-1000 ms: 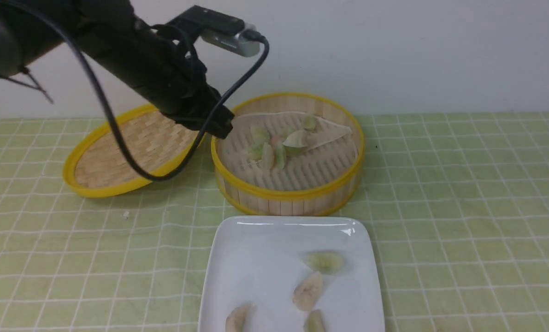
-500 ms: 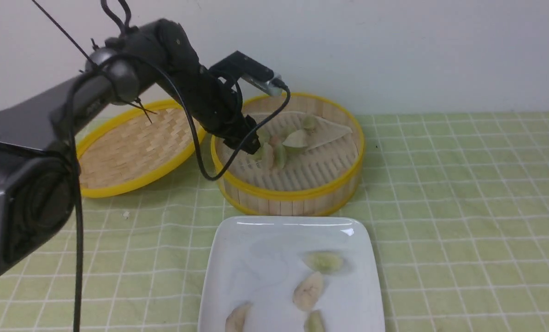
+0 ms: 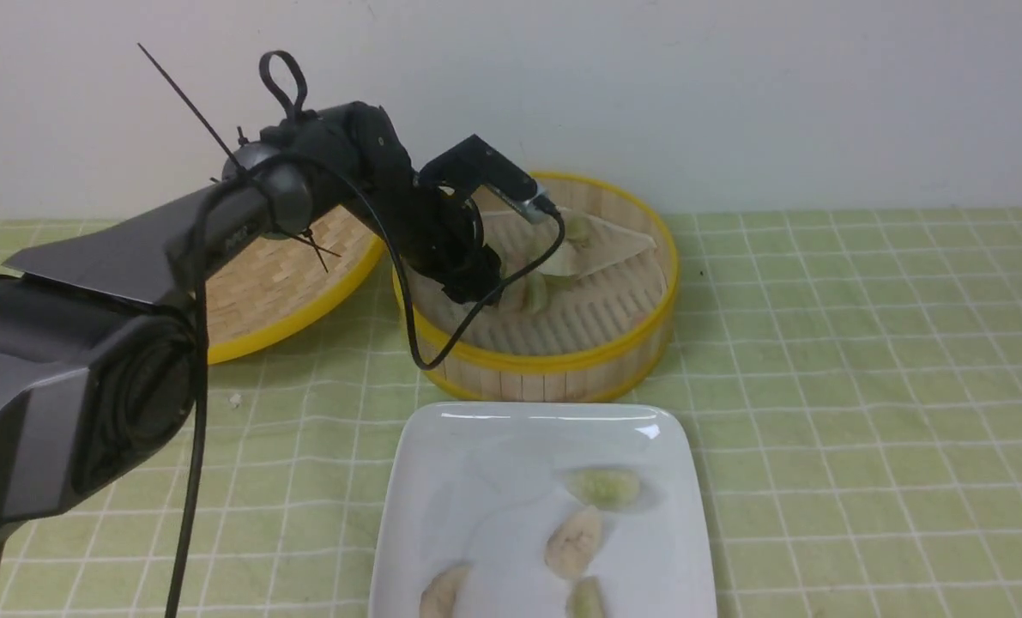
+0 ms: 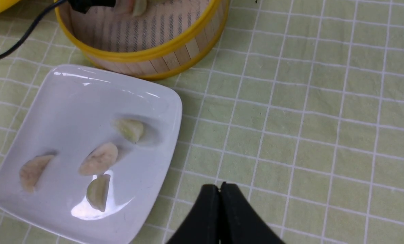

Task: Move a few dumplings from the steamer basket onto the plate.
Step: Use the left arm to grab a dumpling from the steamer, then use the left arm to put the dumpling into the plate

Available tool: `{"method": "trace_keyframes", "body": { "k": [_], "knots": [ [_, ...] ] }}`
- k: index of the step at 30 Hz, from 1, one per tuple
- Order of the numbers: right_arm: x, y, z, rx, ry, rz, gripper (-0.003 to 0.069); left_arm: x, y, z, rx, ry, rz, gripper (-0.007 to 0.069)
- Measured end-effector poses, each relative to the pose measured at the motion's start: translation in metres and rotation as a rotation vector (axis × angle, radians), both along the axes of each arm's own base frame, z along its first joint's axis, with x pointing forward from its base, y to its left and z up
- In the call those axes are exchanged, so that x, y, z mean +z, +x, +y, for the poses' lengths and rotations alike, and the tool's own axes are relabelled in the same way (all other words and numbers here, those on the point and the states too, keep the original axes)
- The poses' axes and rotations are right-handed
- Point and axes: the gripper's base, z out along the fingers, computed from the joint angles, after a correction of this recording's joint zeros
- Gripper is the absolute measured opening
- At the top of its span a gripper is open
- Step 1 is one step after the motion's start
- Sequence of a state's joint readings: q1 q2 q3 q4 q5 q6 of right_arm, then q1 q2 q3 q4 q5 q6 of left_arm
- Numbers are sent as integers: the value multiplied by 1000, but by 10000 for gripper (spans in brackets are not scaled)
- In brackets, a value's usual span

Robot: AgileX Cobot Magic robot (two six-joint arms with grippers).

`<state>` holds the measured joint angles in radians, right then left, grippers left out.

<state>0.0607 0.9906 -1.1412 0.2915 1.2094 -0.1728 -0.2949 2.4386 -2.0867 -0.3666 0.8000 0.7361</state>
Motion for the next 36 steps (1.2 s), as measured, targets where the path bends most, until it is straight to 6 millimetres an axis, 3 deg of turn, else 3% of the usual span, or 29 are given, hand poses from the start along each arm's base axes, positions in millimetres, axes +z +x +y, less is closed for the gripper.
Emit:
{"method": "trace_keyframes", "body": {
  "k": [2,6,8,14,15,16,18,19,22,25,27,31,36],
  "knots": [
    [0,-1,0,1,0,8,-10,1,-2,-4,10,22,6,188],
    [-1,-2,0,6,-4,24,-10,14,-10,-7,12,102,47,190],
    [-2,-3,0,8,-6,34,-10,33,-16,-4,42,137,81,190],
    [-2,-3,0,9,-5,37,-10,133,-44,9,113,126,56,190],
    [-2,-3,0,10,-5,38,-10,136,-45,9,113,124,52,190],
    [-2,-3,0,11,-3,41,-10,163,-57,13,129,93,25,190],
    [-2,-4,1,13,0,44,-10,192,-75,17,153,47,4,190],
    [-2,-4,1,13,0,45,-10,190,-75,17,154,46,11,190],
    [-2,-4,2,18,15,49,-10,210,-111,24,170,-8,52,190],
    [-2,-4,3,23,33,50,-10,190,-148,25,158,-5,195,190],
    [-1,-4,4,25,41,50,-10,181,-160,23,147,0,241,190],
    [-1,-5,6,30,59,51,-10,117,-192,12,109,64,466,190],
    [-1,-5,6,32,63,51,-10,65,-196,-11,49,107,461,190]
  ]
}}
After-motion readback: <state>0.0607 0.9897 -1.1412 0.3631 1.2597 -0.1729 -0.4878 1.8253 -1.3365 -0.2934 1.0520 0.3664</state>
